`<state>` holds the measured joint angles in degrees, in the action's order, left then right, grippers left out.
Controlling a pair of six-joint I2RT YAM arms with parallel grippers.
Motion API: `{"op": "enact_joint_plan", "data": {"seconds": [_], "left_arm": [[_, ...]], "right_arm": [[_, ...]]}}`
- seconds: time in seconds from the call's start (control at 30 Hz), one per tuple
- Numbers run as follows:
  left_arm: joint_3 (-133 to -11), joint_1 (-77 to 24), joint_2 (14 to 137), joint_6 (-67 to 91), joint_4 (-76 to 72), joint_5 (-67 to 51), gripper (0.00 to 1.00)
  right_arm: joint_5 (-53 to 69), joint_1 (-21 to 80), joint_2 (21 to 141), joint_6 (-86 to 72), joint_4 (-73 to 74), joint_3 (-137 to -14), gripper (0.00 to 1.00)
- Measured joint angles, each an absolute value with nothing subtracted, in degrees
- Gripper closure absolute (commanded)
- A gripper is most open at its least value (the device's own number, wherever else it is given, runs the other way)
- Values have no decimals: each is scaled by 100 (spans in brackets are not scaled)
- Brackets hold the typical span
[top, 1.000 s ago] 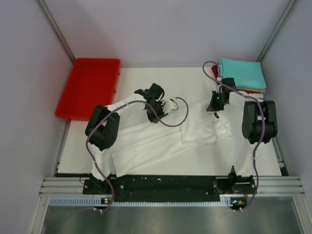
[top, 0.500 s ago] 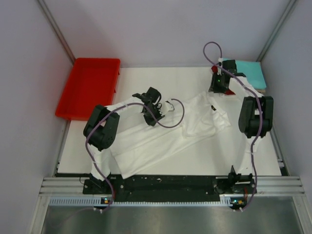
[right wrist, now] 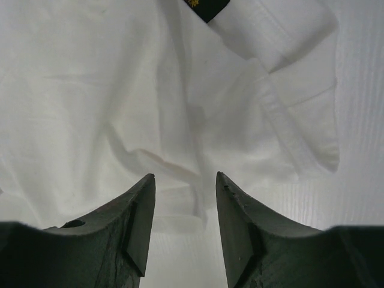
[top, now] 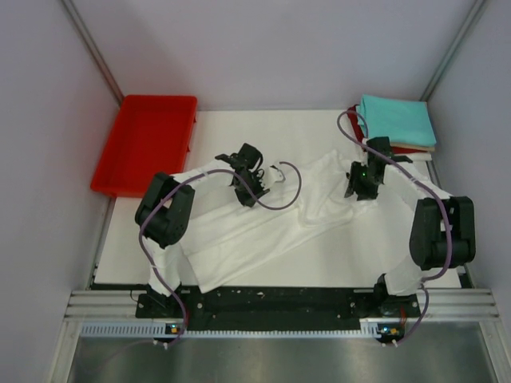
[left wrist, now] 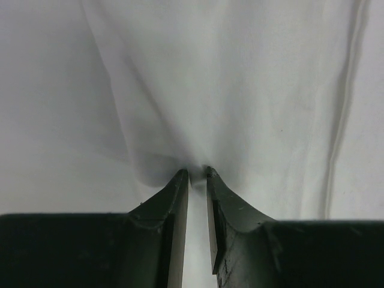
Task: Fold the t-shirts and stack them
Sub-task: Fold the other side of the tshirt into a rectangle
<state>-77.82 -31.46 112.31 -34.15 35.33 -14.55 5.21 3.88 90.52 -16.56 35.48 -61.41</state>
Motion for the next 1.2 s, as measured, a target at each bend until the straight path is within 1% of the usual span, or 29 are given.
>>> {"op": "enact_joint_plan", "data": {"seconds": [0.13, 0.23, 0.37, 0.5, 0.57, 0.6, 0.67, 0.7, 0.93, 1.07, 1.13, 1.2], "left_arm": [[-7767, -3146, 11220, -3417, 3516, -1459, 76], [-7754, -3146, 11207, -3420, 3505, -1459, 76], [-7752, -3144, 11203, -3420, 3505, -1459, 76], [-7752, -3144, 11203, -3420, 3505, -1457, 76], [-7752, -3144, 11203, -3422, 3505, -1455, 76], [-7752, -3144, 11203, -3422, 3505, -1455, 76], [-7752, -3144, 11203, -3422, 3505, -1455, 76], [-7752, -3144, 11203, -3424, 3505, -1455, 76], [-7745, -3144, 11201, -3446, 3503, -1450, 76], [-7745, -3144, 11201, -3450, 3498, -1433, 76], [-7745, -3146, 11201, -3450, 3498, -1424, 76], [-7745, -3146, 11201, -3452, 3498, -1409, 76]], "right_arm": [[681, 519, 9253, -1721, 3557, -6066, 62], [714, 589, 9255, -1763, 3586, -5966, 73], [694, 607, 9258, -1791, 3695, -5857, 74], [530, 615, 9258, -1774, 3924, -5852, 71], [443, 615, 9258, -1758, 4034, -5850, 73], [425, 615, 9258, -1758, 4064, -5848, 79], [416, 617, 9258, -1745, 4119, -5848, 95], [414, 617, 9258, -1730, 4136, -5848, 100], [405, 622, 9258, -1627, 4209, -5940, 100], [395, 775, 9338, -1372, 4377, -6678, 100], [353, 1022, 9382, -1188, 4296, -7196, 100], [296, 1227, 9358, -1081, 4169, -7456, 100]]}}
